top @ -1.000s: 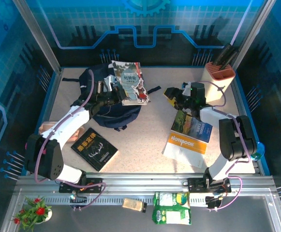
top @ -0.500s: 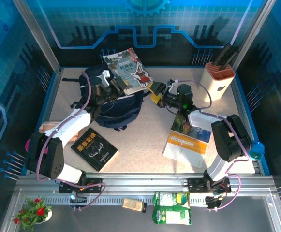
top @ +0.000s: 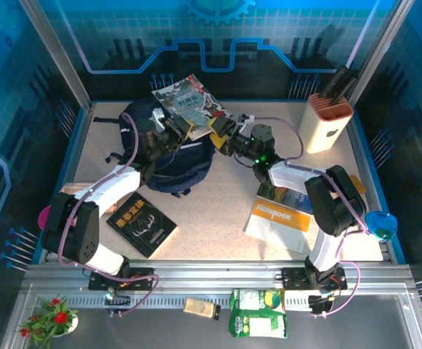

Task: Pack the student bag
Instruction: Pass the book, then rotate the student bag at the top-center of the table.

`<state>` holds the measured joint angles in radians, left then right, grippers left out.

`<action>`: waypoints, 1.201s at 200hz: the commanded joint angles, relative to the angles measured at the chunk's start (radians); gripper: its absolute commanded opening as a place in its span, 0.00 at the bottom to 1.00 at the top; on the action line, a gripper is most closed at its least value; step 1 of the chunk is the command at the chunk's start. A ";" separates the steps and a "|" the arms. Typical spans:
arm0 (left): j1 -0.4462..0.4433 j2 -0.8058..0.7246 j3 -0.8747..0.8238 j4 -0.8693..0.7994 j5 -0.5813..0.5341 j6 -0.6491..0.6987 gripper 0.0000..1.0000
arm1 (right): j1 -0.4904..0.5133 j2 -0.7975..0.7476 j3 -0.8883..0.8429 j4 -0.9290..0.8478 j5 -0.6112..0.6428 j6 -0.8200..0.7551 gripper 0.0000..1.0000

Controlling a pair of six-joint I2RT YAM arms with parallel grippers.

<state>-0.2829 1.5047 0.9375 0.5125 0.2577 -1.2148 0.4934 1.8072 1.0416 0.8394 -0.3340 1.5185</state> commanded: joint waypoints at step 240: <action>0.005 0.056 0.089 -0.908 -0.108 0.742 0.85 | -0.213 -0.288 -0.156 -0.452 0.072 -0.443 0.04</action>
<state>-0.2710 1.5307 1.0363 -0.3172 0.1165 -0.5343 0.3000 1.5753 0.8913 0.4614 -0.2916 1.1664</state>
